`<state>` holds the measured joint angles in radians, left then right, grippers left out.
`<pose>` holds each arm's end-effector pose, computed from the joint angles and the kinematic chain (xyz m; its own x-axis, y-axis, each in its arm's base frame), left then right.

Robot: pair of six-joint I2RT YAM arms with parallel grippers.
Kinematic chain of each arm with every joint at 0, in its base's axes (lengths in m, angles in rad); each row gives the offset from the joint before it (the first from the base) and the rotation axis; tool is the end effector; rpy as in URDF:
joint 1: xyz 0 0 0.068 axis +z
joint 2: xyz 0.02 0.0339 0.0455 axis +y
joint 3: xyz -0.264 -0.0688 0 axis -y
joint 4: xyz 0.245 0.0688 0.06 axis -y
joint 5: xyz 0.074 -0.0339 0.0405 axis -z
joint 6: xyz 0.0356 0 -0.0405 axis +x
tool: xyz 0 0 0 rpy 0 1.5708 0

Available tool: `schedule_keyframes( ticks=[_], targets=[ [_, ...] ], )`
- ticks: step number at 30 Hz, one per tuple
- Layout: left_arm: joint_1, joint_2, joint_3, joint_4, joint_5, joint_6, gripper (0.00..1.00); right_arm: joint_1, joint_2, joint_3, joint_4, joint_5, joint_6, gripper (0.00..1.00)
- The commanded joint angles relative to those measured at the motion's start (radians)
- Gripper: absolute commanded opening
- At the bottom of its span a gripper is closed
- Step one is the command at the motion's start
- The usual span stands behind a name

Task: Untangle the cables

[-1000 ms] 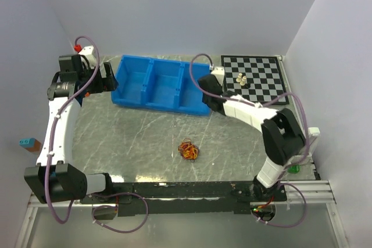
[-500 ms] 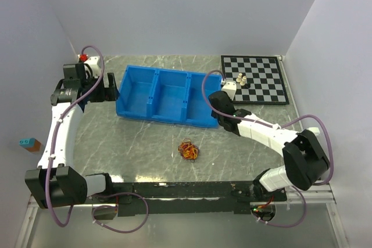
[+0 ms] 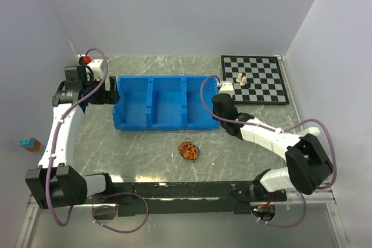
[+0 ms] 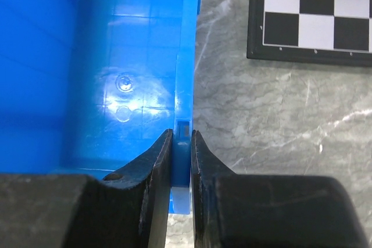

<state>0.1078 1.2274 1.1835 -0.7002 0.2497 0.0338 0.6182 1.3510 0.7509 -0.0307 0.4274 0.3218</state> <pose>0.2578 0.0190 0.3378 -0.6704 -0.0396 -0.7409 0.0992 0.9848 -0.1424 0.2403 0.1528 0.2196 -0.5365 -0.0284 -0.8434 -0.0896 0.9957 0.0235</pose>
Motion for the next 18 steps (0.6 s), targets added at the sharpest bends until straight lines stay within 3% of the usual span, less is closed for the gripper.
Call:
schedule_keyframes(
  ticks=[1, 5, 6, 8, 9, 10, 13, 18],
  targets=[
    [0.003, -0.019, -0.024, 0.025, -0.003, 0.017, 0.97, 0.014, 0.066, 0.007, -0.086, -0.122, -0.066, 0.00],
    [0.003, -0.017, -0.035, 0.024, 0.008, 0.015, 0.97, 0.012, 0.083, 0.019, -0.093, -0.113, -0.037, 0.00],
    [0.004, -0.017, -0.038, 0.022, 0.022, 0.017, 0.97, 0.012, 0.083, 0.027, -0.110, -0.105, -0.015, 0.07],
    [0.003, -0.022, -0.035, 0.012, 0.054, 0.015, 0.97, 0.012, 0.068, 0.045, -0.147, -0.093, 0.023, 0.40],
    [0.001, -0.026, -0.030, 0.007, 0.071, 0.017, 0.97, 0.014, 0.036, 0.048, -0.164, -0.087, 0.046, 0.63],
    [-0.003, -0.031, -0.024, 0.002, 0.075, 0.015, 0.97, 0.021, 0.002, 0.045, -0.172, -0.088, 0.063, 0.76],
    [-0.026, -0.052, -0.012, -0.008, 0.065, 0.015, 0.97, 0.060, -0.123, 0.019, -0.199, -0.081, 0.106, 0.84],
    [-0.077, -0.089, -0.015, -0.065, 0.126, 0.070, 0.97, 0.190, -0.291, -0.065, -0.273, -0.114, 0.198, 0.83]
  ],
)
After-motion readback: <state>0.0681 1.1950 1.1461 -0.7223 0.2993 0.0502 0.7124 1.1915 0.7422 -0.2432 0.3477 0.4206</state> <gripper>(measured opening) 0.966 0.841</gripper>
